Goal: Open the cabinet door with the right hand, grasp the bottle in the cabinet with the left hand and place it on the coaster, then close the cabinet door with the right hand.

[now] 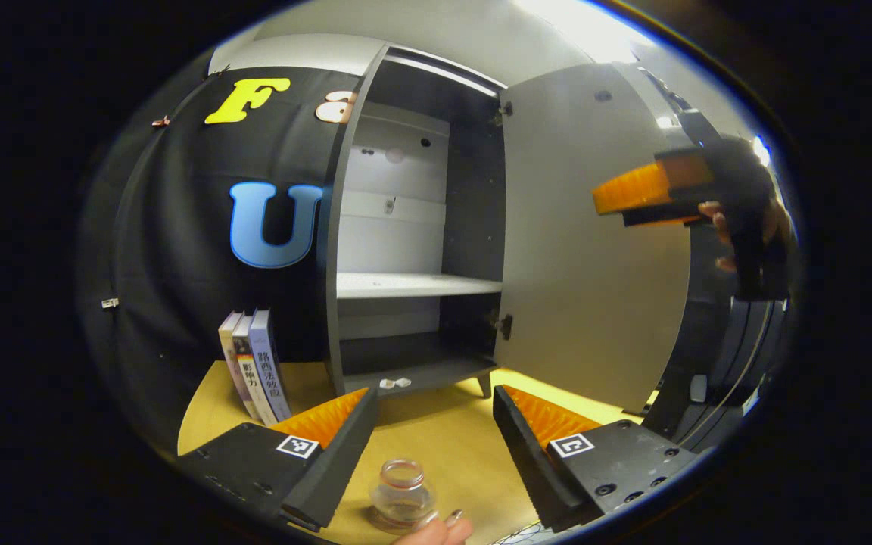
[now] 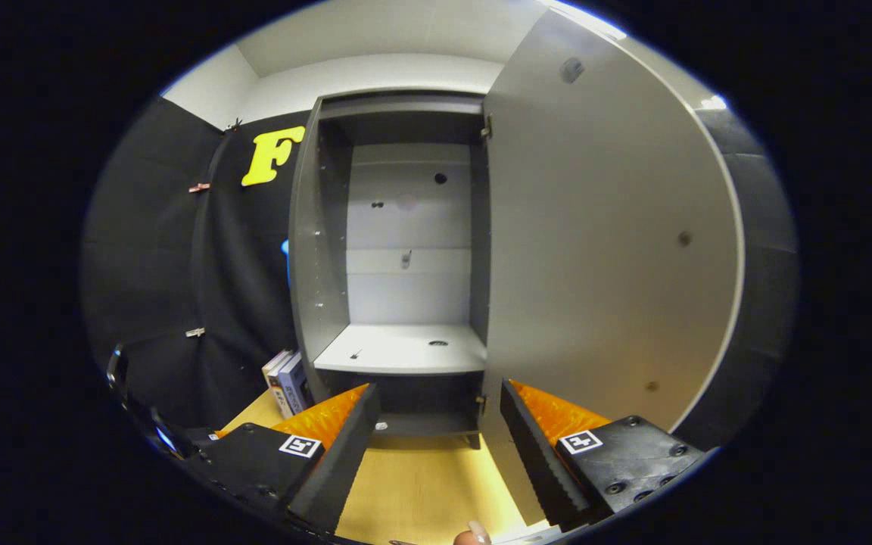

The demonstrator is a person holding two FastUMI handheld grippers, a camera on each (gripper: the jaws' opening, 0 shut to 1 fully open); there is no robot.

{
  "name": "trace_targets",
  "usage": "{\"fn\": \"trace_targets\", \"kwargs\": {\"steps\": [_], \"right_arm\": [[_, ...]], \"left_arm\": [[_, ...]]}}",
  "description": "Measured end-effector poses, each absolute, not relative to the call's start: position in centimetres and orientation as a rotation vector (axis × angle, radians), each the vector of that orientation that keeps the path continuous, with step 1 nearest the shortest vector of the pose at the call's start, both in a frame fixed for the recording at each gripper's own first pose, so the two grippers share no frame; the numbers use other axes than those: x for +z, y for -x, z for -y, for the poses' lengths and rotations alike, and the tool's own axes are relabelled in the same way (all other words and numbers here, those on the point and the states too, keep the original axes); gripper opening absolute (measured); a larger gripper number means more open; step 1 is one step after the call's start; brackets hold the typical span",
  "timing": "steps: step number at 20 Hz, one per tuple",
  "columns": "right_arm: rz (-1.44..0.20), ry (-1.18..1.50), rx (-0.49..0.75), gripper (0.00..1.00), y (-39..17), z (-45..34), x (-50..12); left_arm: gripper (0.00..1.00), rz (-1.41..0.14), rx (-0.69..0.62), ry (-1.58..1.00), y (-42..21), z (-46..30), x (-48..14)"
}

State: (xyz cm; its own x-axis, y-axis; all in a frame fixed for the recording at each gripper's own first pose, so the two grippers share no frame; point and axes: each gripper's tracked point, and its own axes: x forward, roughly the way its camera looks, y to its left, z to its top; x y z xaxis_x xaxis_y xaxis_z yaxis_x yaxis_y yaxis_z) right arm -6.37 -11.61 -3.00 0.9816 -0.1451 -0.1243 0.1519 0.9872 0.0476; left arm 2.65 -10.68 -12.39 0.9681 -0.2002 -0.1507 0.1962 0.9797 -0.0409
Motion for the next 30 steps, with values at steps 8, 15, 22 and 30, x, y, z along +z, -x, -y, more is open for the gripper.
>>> {"fn": "trace_targets", "kwargs": {"steps": [8, 15, 22, 30], "right_arm": [[-0.049, -0.042, -0.300, 0.94, 14.5, 18.5, 1.3], [-0.066, -0.045, -0.407, 0.98, 18.9, 27.4, 0.5], [-0.031, -0.079, -0.327, 0.98, 16.1, 31.9, 0.0], [-0.031, -0.104, -0.159, 0.95, 13.1, 29.9, 0.1]], "left_arm": [[0.95, -0.030, -0.152, -0.088, -4.9, 13.5, -4.6], [0.95, -0.049, -0.074, 0.007, -6.4, 18.0, -4.8], [0.94, -0.058, -0.027, 0.022, -6.4, 21.2, -5.1], [0.92, -0.022, 0.025, -0.012, -4.9, 21.2, -3.0]]}}
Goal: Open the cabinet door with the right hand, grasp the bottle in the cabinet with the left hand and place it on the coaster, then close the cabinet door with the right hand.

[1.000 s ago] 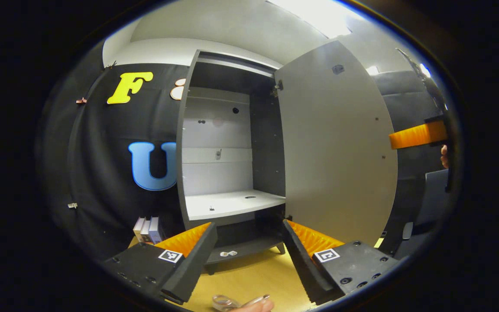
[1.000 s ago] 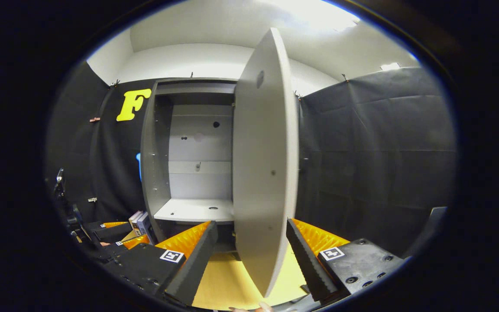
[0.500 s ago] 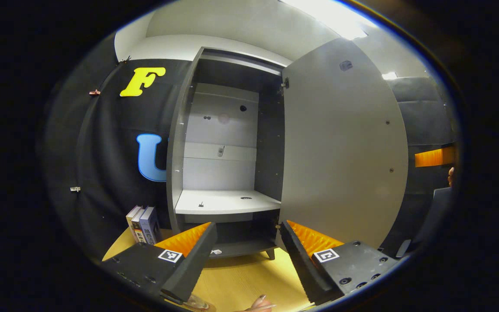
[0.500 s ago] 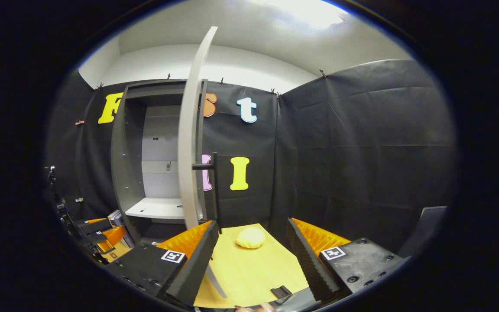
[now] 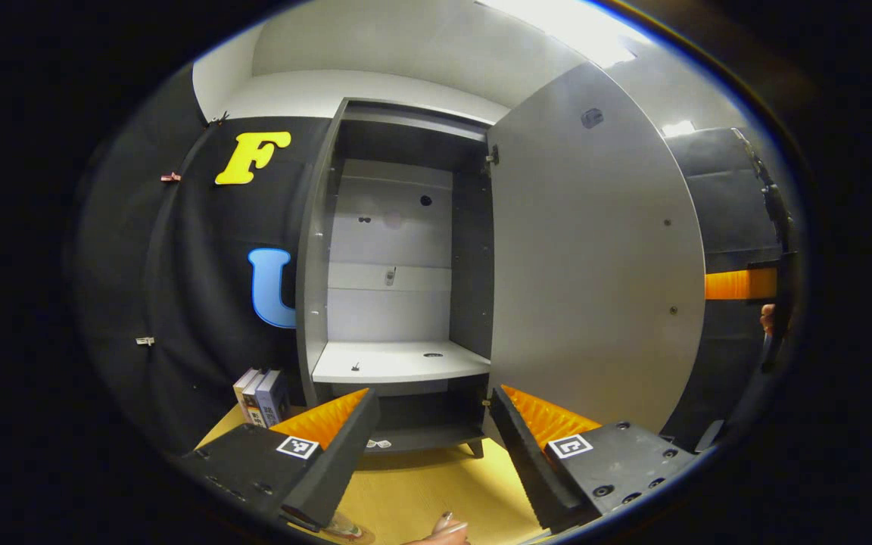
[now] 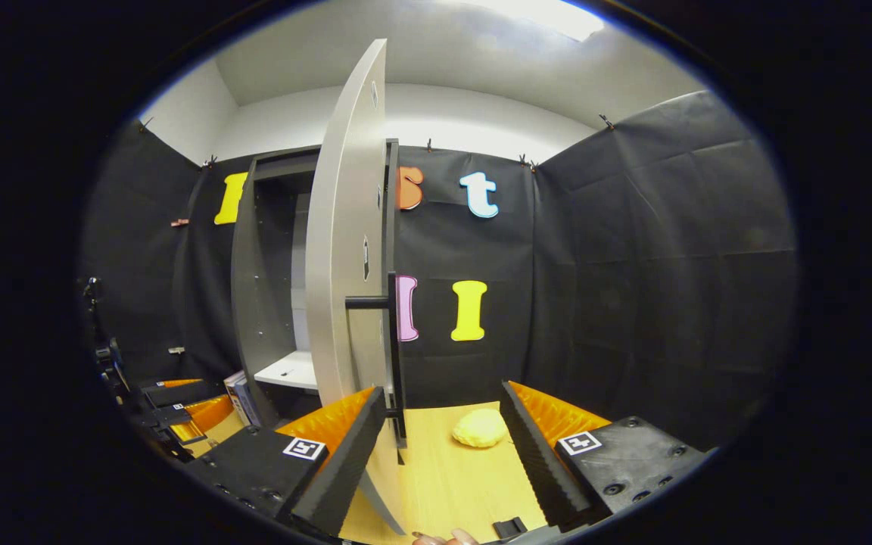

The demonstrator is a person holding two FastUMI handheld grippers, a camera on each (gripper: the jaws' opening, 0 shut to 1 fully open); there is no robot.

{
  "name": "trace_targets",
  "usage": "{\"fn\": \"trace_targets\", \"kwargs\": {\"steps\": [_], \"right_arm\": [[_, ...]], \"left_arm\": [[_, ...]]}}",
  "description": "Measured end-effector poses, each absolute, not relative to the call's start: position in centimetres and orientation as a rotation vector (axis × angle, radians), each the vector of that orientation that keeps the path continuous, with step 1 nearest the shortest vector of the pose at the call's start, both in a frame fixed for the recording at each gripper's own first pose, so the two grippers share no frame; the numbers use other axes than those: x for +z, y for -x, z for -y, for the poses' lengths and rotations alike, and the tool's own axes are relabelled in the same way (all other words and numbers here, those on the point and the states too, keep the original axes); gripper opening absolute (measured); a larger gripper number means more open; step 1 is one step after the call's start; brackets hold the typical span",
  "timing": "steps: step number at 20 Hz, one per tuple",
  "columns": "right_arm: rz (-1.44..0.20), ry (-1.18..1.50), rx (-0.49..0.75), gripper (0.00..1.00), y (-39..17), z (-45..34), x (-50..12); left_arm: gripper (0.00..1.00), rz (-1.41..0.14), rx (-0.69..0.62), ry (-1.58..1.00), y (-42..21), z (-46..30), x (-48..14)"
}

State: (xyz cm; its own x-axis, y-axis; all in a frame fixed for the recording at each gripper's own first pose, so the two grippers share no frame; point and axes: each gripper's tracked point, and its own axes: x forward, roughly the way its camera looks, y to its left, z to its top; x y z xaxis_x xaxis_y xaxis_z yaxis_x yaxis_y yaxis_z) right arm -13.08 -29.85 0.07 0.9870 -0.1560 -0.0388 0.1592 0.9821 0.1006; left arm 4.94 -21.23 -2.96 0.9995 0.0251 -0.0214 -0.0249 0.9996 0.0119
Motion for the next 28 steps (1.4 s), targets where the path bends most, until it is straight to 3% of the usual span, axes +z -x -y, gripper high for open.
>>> {"fn": "trace_targets", "kwargs": {"steps": [9, 23, 28], "right_arm": [[-0.046, -0.118, -0.012, 0.97, 11.8, 20.9, 0.4], [-0.025, -0.214, 0.238, 0.98, 3.5, 3.9, 0.2], [0.002, -0.155, 0.222, 0.99, 2.0, 3.1, 0.2]], "left_arm": [[0.94, -0.056, 0.088, -0.039, -5.0, 15.8, -2.0], [0.95, -0.033, 0.110, -0.064, -3.8, 5.2, 1.3], [0.94, -0.057, 0.085, -0.054, -4.0, 3.5, 1.1]]}}
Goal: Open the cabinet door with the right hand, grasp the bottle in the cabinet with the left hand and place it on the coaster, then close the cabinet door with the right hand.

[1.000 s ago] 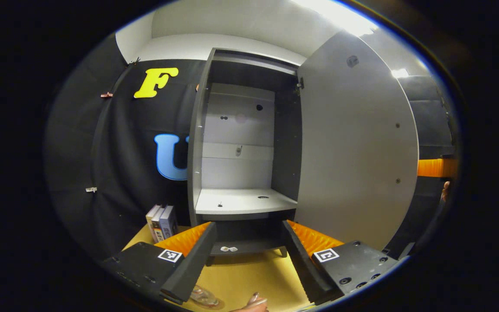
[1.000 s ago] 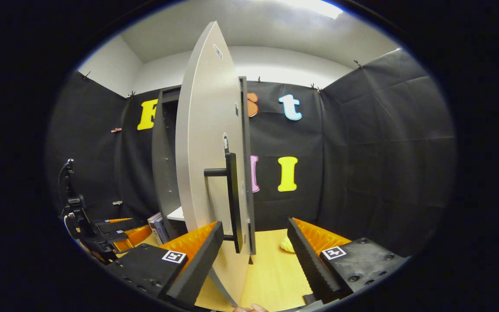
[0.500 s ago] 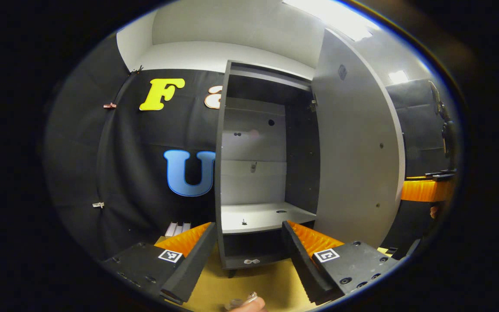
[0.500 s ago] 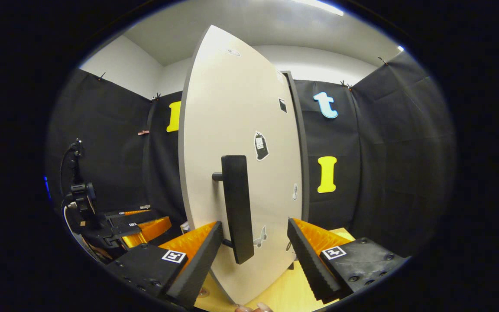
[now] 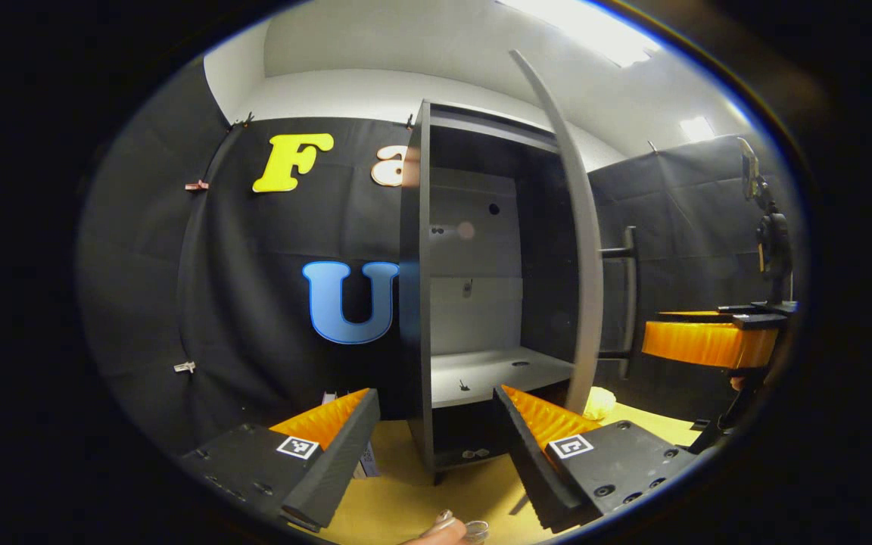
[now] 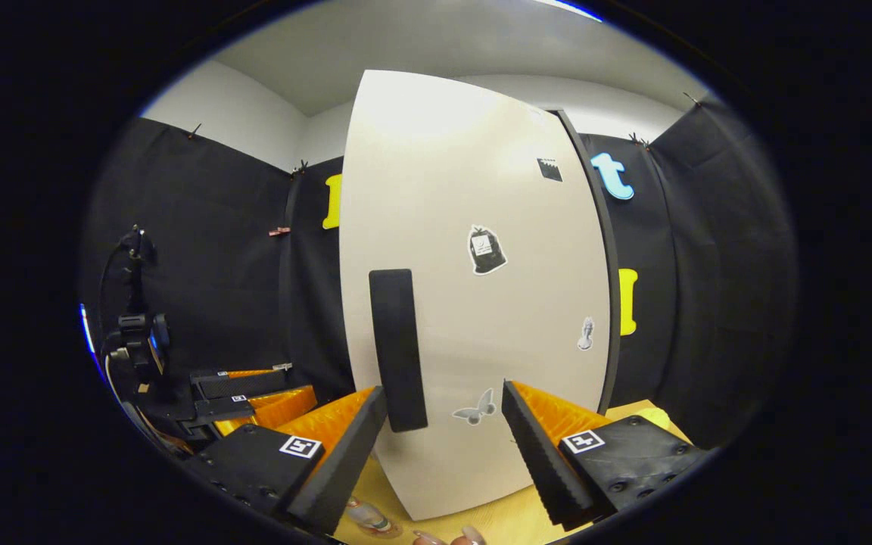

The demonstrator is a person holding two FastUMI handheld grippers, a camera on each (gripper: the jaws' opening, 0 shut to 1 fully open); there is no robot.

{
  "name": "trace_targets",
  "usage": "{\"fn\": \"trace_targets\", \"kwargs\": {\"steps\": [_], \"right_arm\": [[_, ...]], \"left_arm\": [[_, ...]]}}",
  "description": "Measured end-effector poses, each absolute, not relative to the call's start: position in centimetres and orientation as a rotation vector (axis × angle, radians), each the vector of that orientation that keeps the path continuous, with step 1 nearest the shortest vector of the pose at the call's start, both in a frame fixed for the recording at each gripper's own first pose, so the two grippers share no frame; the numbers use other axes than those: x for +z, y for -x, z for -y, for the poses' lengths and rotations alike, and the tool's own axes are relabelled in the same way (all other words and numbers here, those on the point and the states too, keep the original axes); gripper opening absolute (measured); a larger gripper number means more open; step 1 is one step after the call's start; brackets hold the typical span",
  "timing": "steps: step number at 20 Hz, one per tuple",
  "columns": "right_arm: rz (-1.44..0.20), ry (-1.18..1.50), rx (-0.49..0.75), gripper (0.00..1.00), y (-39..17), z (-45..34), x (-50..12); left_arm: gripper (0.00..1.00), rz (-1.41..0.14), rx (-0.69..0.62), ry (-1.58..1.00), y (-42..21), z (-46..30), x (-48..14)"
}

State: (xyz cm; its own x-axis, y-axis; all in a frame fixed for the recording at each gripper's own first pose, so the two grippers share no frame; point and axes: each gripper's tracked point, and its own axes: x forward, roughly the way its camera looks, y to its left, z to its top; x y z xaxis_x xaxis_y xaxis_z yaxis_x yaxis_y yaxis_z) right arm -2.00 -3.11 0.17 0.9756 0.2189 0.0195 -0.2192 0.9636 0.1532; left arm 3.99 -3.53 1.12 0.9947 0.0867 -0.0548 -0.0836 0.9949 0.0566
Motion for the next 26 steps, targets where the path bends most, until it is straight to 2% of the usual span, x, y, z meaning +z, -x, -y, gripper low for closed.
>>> {"fn": "trace_targets", "kwargs": {"steps": [5, 10, 12, 16, 17, 26], "right_arm": [[0.057, -0.068, 0.145, 0.98, 1.4, 6.8, 0.4], [0.027, -0.073, 0.188, 0.98, 1.4, 9.9, -0.6], [0.025, -0.053, 0.200, 0.98, 1.9, 11.9, -0.8], [0.020, -0.074, 0.228, 0.98, 2.0, 14.2, -1.1], [0.009, -0.079, 0.224, 0.98, 1.7, 15.3, -1.3], [-0.017, -0.081, 0.220, 0.98, 3.0, 16.7, -1.6]], "left_arm": [[0.96, -0.060, 0.074, -0.032, -4.4, 4.0, 1.8], [0.92, -0.025, 0.161, -0.038, -4.7, 7.9, 2.5], [0.95, -0.024, 0.181, -0.012, -5.0, 10.3, 2.3], [0.92, -0.029, 0.217, 0.001, -5.6, 14.1, 1.7], [0.95, -0.030, 0.217, 0.004, -5.8, 14.9, 1.6], [0.94, -0.054, 0.165, 0.033, -7.0, 18.7, 0.9]]}}
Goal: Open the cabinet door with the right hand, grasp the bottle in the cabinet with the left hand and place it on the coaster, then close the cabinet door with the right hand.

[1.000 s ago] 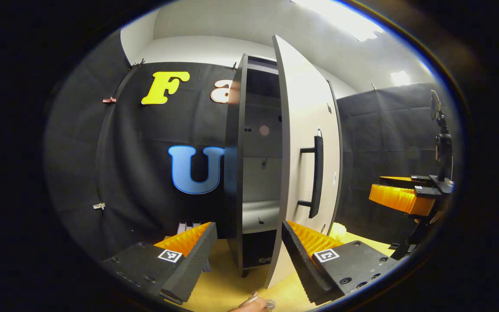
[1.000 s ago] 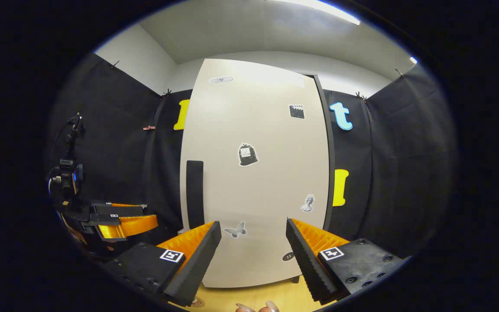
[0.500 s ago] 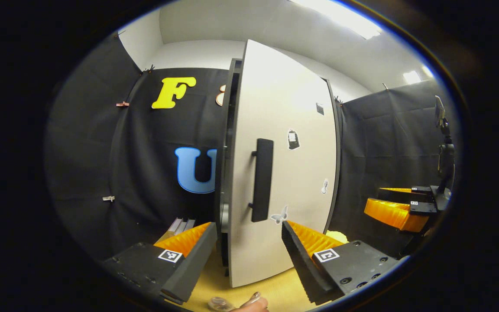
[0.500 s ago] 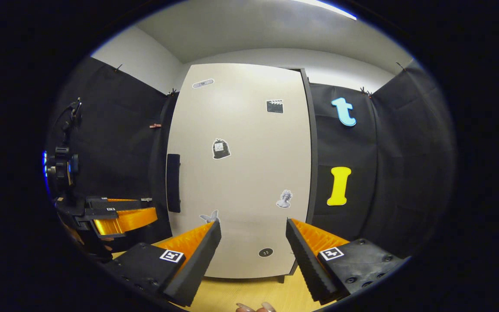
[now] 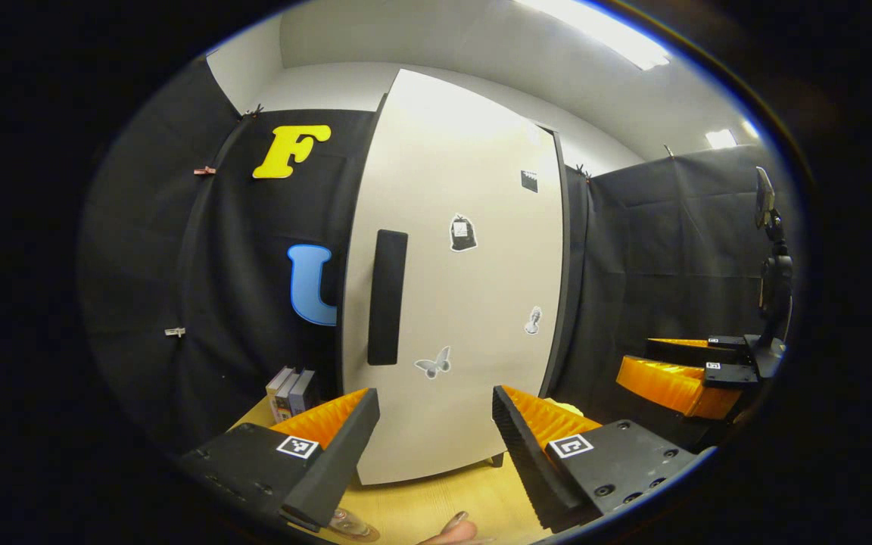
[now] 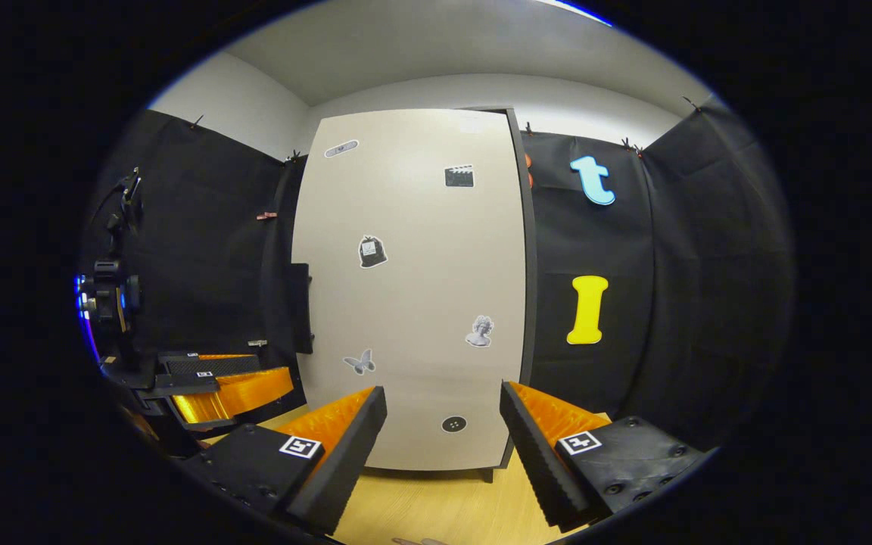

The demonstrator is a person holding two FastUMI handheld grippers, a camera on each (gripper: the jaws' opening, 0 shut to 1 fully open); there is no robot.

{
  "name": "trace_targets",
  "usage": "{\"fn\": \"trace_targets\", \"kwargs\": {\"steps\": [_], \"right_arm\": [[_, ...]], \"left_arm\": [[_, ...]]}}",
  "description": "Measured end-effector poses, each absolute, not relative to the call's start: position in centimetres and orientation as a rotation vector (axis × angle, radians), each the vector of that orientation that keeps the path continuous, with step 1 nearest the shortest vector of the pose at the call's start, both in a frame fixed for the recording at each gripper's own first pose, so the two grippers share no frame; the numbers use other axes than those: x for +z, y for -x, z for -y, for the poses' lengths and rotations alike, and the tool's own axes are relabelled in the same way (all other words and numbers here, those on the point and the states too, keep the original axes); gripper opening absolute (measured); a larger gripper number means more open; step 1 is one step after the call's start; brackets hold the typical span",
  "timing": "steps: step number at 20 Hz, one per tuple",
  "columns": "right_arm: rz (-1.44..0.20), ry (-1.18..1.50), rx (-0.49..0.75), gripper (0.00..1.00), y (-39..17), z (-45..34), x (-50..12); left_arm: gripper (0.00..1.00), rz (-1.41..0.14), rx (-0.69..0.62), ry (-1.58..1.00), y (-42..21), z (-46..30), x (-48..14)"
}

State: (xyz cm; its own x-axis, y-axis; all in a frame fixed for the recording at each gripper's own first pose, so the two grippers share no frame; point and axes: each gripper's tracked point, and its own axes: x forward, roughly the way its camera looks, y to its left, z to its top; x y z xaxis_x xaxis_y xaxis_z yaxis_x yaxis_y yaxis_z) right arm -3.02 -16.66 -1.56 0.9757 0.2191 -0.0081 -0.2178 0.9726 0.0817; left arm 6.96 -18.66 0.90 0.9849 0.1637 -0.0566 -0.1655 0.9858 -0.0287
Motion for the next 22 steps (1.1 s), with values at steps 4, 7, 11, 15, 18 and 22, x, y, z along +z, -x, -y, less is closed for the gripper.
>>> {"fn": "trace_targets", "kwargs": {"steps": [4, 7, 11, 15, 18, 22], "right_arm": [[-0.010, -0.050, 0.211, 0.98, 3.1, 16.1, -1.6], [0.001, -0.030, 0.204, 0.98, 3.0, 15.6, -1.4], [-0.002, -0.044, 0.207, 0.98, 2.9, 15.0, -1.5], [-0.009, -0.041, 0.199, 0.98, 2.8, 14.9, -1.6], [-0.007, -0.037, 0.196, 0.98, 2.7, 14.9, -1.5], [-0.009, -0.035, 0.202, 0.98, 2.5, 14.5, -1.5]], "left_arm": [[0.94, -0.043, 0.123, 0.025, -7.3, 19.5, 1.3], [0.94, -0.038, 0.116, 0.004, -7.2, 19.5, 1.6], [0.94, -0.030, 0.106, -0.007, -7.3, 19.4, 1.8], [0.94, -0.030, 0.102, -0.017, -7.4, 19.3, 1.8], [0.94, -0.027, 0.100, -0.019, -7.4, 19.2, 1.8], [0.94, -0.018, 0.101, -0.025, -7.5, 19.1, 2.0]]}}
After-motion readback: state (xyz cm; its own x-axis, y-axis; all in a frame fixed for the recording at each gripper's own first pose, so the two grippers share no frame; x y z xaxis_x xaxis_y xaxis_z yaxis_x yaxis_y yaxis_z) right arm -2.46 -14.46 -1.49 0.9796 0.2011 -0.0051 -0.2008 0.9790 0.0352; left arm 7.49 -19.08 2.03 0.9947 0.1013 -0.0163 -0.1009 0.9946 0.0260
